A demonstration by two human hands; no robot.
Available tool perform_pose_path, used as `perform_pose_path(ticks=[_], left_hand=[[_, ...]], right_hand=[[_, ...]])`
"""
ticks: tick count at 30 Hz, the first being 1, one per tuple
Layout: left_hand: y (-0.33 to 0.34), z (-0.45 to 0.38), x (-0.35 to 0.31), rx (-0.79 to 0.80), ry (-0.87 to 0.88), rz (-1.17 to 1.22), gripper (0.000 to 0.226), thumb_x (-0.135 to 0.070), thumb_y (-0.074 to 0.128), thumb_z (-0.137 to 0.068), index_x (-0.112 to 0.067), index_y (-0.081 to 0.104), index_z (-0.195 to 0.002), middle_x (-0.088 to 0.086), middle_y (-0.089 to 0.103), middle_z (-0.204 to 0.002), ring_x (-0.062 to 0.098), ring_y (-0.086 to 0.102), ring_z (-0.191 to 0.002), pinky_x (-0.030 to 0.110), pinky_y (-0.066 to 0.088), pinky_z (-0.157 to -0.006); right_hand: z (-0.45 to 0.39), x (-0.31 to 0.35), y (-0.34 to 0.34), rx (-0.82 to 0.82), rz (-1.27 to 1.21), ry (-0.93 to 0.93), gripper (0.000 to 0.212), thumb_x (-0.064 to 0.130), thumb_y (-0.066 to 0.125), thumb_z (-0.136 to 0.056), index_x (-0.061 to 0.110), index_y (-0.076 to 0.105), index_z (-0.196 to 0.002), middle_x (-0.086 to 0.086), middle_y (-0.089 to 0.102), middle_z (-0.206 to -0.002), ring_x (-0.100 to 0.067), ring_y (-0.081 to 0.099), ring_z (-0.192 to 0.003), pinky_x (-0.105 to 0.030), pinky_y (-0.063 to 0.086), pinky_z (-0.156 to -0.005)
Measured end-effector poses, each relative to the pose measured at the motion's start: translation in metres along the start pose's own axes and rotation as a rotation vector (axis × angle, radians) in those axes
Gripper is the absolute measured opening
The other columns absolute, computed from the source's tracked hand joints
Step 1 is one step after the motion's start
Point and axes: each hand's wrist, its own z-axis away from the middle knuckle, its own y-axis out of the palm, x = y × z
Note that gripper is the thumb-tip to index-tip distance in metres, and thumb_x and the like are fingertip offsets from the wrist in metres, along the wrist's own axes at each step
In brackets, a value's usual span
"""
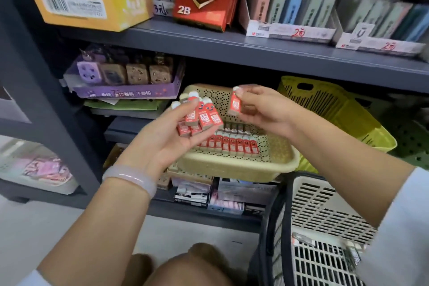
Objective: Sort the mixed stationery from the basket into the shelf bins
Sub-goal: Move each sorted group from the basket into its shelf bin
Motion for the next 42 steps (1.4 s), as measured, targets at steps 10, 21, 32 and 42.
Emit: perform_pose_path(ticks=[10,21,32,42], left_hand=[[-0.035,-0.008,-0.041,-0.089,0.099,-0.041,0.032,-0.012,0.067,-0.065,-0.008,0.063,-0.098,0.013,0.072,-0.099,0.028,0.069,-0.090,0.038,0.057,-0.058],[-0.043,-0.010,-0.037,-0.179,0.089,-0.101,0.042,-0.013,0.070,-0.065,-0.006,0.062,-0.106,0.015,0.072,-0.098,0.031,0.069,-0.090,0.036,0.057,-0.056],[-0.037,-0.009,-0.026,-0.158,0.087,-0.142,0.024,-0.013,0.064,-0.083,-0.006,0.061,-0.106,0.018,0.069,-0.104,0.029,0.070,-0.086,0.037,0.058,-0.060],[-0.040,-0.008,-0.028,-0.218,0.100,-0.115,0.014,-0.012,0.065,-0.083,-0.009,0.061,-0.096,0.024,0.066,-0.105,0.037,0.069,-0.083,0.038,0.058,-0.059]], right_hand=[[-0.086,-0.045,0.055,-0.033,0.516,0.274,0.021,0.014,0.057,-0.091,0.003,0.053,-0.074,-0.007,0.056,-0.064,-0.012,0.053,-0.053,-0.020,0.052,-0.057],[-0.090,-0.062,0.064,-0.059,0.417,0.306,0.025,0.007,0.053,-0.092,0.000,0.052,-0.116,-0.007,0.054,-0.076,-0.012,0.057,-0.058,-0.019,0.054,-0.048],[-0.056,-0.021,0.064,0.405,0.203,-0.090,0.011,0.009,0.057,-0.089,0.017,0.064,-0.094,0.002,0.067,-0.084,-0.005,0.064,-0.074,-0.016,0.054,-0.070],[-0.083,-0.050,0.040,-0.133,0.416,0.500,0.021,0.014,0.059,-0.088,-0.002,0.057,-0.101,-0.007,0.058,-0.067,-0.009,0.054,-0.052,-0.018,0.052,-0.051]])
